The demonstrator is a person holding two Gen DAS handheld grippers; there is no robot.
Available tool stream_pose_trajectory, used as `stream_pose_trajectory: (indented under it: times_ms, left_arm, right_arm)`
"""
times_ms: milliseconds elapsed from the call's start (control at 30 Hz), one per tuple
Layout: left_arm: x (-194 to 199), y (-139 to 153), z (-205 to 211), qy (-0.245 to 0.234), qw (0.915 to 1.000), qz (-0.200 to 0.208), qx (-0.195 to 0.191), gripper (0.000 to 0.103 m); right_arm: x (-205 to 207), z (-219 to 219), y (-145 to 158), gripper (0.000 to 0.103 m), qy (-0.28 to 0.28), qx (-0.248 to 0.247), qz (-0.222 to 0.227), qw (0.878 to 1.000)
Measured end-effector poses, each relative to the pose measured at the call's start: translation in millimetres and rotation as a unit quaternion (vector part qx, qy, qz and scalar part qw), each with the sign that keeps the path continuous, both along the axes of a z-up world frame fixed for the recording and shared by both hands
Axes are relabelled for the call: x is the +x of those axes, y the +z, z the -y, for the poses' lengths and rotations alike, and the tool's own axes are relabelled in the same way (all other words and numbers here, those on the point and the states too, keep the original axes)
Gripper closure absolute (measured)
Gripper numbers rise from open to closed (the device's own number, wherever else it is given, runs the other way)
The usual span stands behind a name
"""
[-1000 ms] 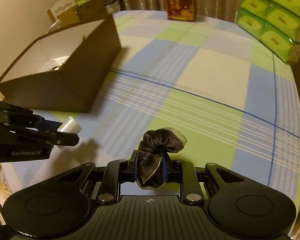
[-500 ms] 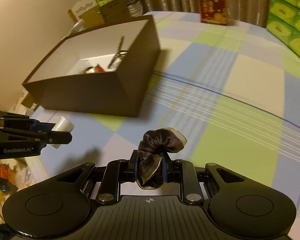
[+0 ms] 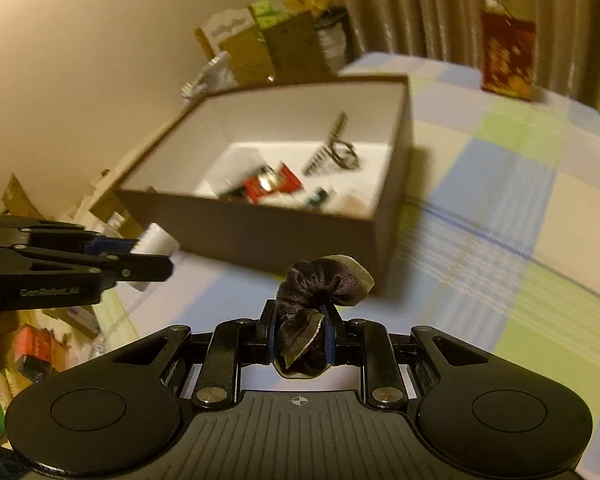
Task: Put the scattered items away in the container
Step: 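Lift and carry the pill bottle and scrunchie over the box with both tools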
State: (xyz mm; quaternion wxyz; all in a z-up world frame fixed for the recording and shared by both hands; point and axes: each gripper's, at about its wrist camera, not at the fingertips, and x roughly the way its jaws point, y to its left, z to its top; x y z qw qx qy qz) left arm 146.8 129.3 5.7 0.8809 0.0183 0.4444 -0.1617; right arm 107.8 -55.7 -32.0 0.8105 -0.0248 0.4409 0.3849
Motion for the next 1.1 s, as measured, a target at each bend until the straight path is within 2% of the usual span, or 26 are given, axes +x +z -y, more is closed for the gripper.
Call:
stream_pose_trajectory:
  times_ms: [233,400,600,1100]
  left_arm:
    - [20.8,23.6,-22.4,0.0,0.9994,0.033,-0.011,0.081]
    - [45.9,38.2,-34.2,-0.007,0.9982,0.059,-0.01,0.081]
    - [88.0,42.7,-40.6,-0.022,0.9969,0.075,0.003,0.081]
    - [211.2,1.1,-46.8,-0.046,0.9989,0.01,0.01,0.081]
  right_arm:
    - [18.5,-29.4,27.5,0.084,0.003,0.023,0.027,0.999]
    - [45.0,-52.2,38.2,0.084,-0.01,0.017,0.047,0.999]
    - [82.7,-81.4,36.1,0.084,-0.037,-0.009,0.055,0.998]
    - [165.6,-133.0,-14.5,0.083,-0.061,-0.078,0.017,0.995]
